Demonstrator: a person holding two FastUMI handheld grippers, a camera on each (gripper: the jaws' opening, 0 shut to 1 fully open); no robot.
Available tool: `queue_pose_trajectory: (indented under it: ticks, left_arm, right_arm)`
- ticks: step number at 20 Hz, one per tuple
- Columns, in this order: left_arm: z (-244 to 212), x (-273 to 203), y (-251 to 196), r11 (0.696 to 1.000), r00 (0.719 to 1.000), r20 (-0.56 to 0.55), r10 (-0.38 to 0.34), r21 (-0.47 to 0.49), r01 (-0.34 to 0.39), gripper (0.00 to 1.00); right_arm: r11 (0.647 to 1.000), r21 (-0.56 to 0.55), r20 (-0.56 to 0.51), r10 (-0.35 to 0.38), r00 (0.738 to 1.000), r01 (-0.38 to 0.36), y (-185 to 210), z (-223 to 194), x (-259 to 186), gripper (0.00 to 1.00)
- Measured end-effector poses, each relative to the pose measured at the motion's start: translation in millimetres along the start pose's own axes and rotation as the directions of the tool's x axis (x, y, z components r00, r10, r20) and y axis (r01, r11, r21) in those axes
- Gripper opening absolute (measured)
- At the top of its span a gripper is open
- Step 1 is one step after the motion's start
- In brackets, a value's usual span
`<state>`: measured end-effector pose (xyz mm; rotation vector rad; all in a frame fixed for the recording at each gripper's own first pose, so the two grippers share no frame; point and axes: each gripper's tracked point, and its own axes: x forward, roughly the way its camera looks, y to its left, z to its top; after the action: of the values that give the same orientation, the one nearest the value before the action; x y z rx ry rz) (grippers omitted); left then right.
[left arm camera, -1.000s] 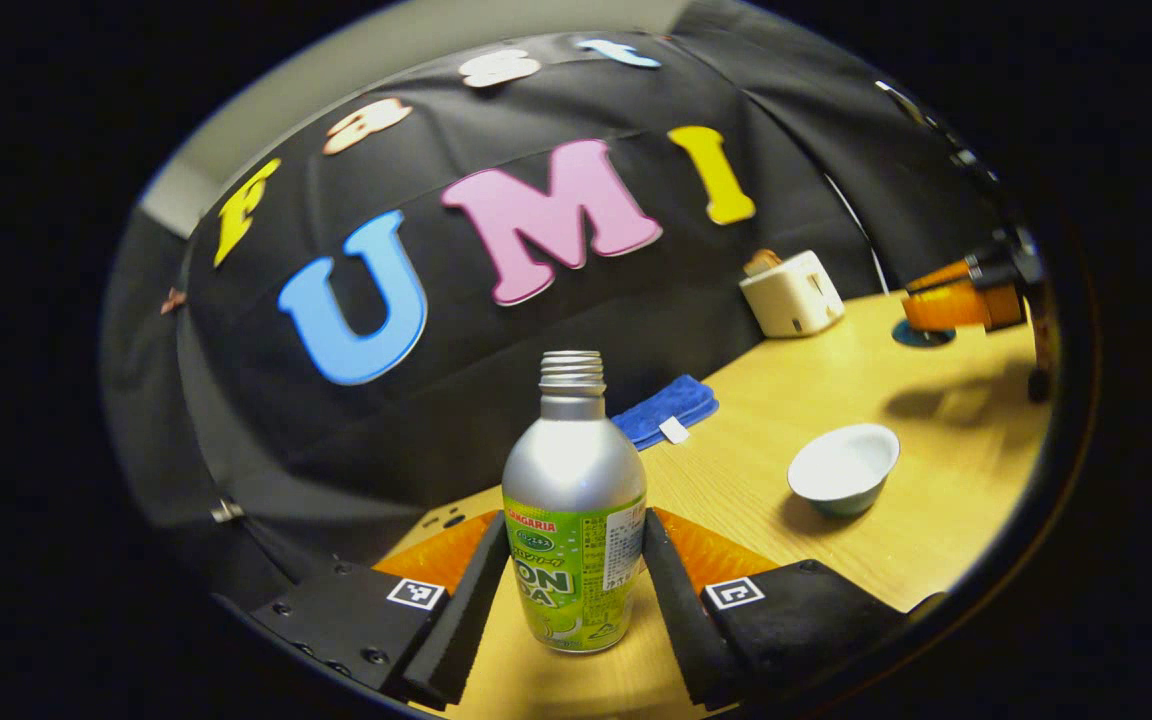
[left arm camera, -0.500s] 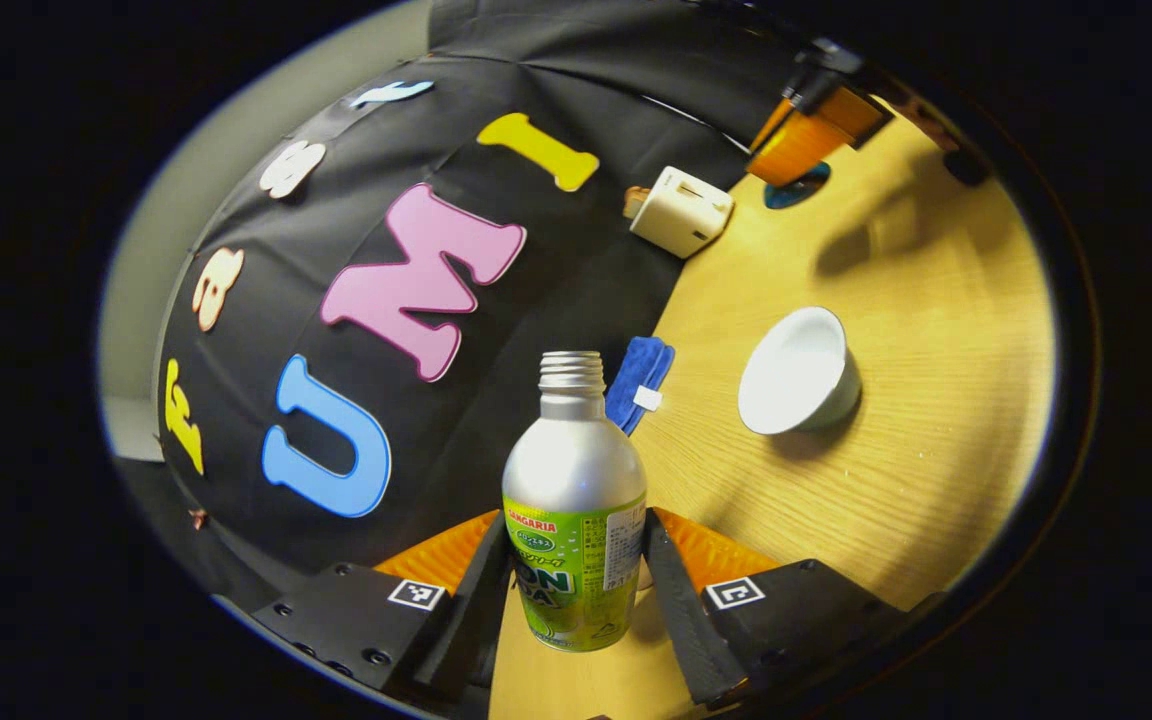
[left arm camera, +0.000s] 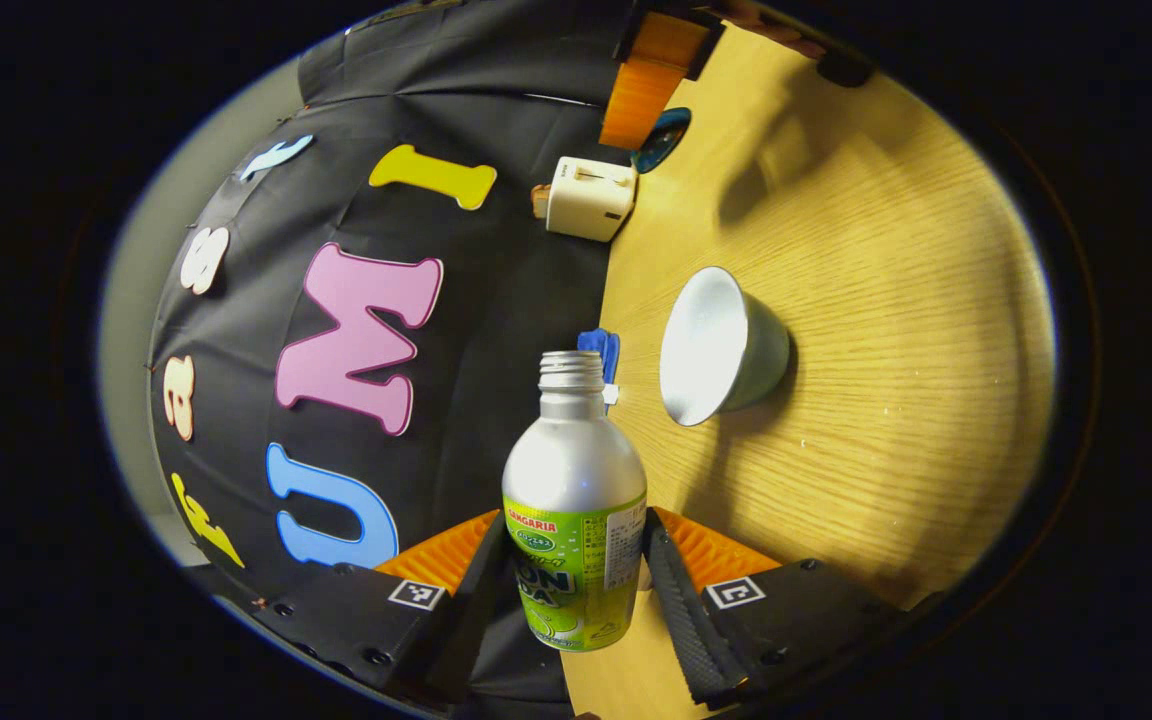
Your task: Open the teacup lid with one hand, grasp the water bottle and pour water into the teacup with the other hand; after pouring, place the water bottle on the coaster and then close the teacup lid.
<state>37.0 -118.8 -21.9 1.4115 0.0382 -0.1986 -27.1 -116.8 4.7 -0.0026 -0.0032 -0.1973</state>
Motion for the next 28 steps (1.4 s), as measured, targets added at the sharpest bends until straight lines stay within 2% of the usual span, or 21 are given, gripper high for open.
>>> queue_pose_trajectory:
  ticks: [6,12,24,28]
  left_arm:
    - [3.5,1.8,4.7,0.993,1.000,-0.008,0.004,0.117,-0.002,0.80]
    - [-0.6,5.1,15.7,0.974,1.000,-0.013,0.027,0.226,-0.023,0.80]
    - [0.6,3.6,24.8,0.921,0.999,-0.016,0.045,0.389,-0.036,0.80]
    - [2.2,5.3,27.8,0.892,0.999,-0.020,0.050,0.451,-0.036,0.80]
  right_arm:
    - [1.000,0.000,0.000,0.000,1.000,0.000,0.5,-0.4,0.0,0.29]
    - [1.000,0.000,0.000,0.000,1.000,0.000,0.4,-0.6,0.4,0.29]
    - [1.000,0.000,0.001,0.000,1.000,0.000,0.1,-0.4,-0.1,0.29]
    - [1.000,0.000,0.001,0.000,1.000,0.000,0.2,-0.4,-0.1,0.29]
